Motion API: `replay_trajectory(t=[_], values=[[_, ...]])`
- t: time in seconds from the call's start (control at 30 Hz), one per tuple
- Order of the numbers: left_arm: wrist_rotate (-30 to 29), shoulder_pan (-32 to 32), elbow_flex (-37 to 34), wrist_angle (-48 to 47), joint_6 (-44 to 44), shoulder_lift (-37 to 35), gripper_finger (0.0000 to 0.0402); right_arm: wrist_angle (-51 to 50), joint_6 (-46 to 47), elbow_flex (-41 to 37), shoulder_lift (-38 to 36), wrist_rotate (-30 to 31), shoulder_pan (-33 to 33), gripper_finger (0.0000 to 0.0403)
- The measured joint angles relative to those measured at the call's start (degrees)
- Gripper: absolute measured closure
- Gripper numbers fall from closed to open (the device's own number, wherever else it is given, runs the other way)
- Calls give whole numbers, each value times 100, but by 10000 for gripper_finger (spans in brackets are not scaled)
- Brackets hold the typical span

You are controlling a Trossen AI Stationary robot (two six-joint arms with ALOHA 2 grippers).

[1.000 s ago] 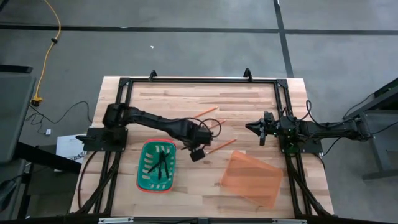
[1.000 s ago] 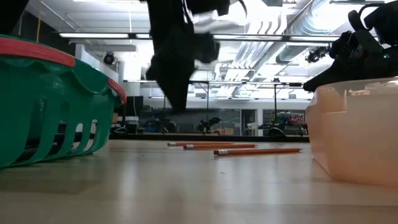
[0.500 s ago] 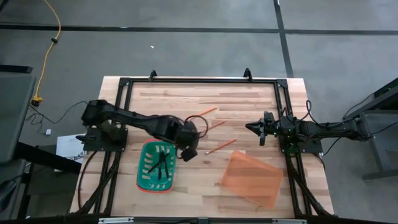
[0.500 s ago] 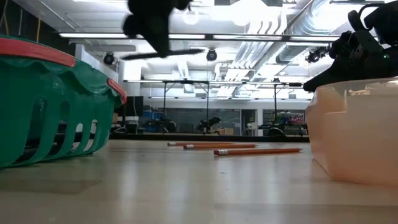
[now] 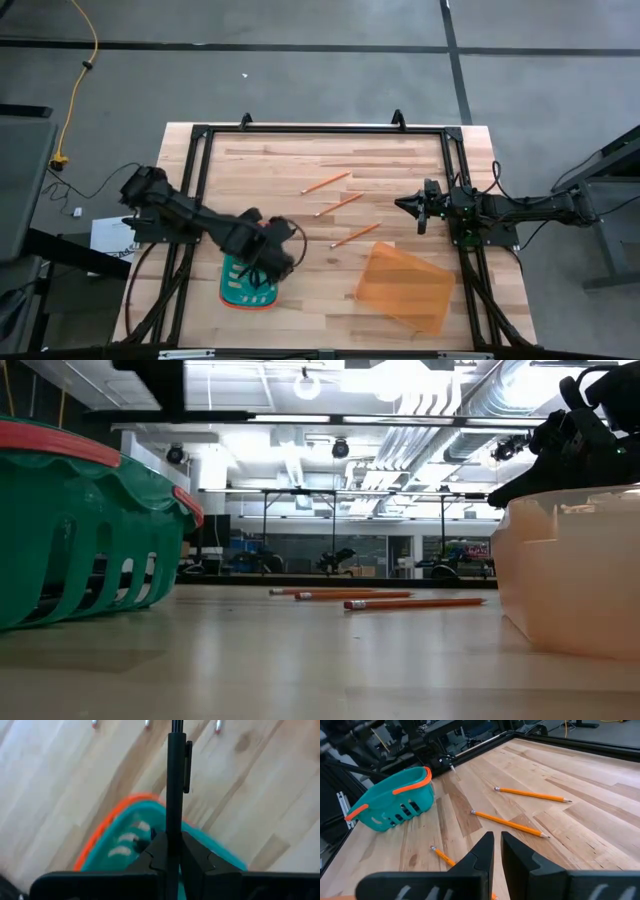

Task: Sort pens & pencils
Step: Put the black pen into the green bin

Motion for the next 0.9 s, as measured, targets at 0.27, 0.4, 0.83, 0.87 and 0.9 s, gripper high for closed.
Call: replay_trajectory(t=[0.27, 0.4, 0.83, 0.87, 0.9], values=[[66, -561, -1223, 253, -1105, -299, 386, 0, 0, 0, 0, 0, 0, 378], [125, -748, -1815, 713, -1536, -609, 387, 0, 0, 0, 0, 0, -1, 378], [608, -719, -3354, 2452, -2643, -855, 383, 0, 0, 0, 0, -1, 0, 378], [659, -713, -3444, 2560, -2695, -855, 381, 0, 0, 0, 0, 0, -1, 378], [693, -705, -3501, 2618, -2731, -855, 379, 0, 0, 0, 0, -1, 0, 378]])
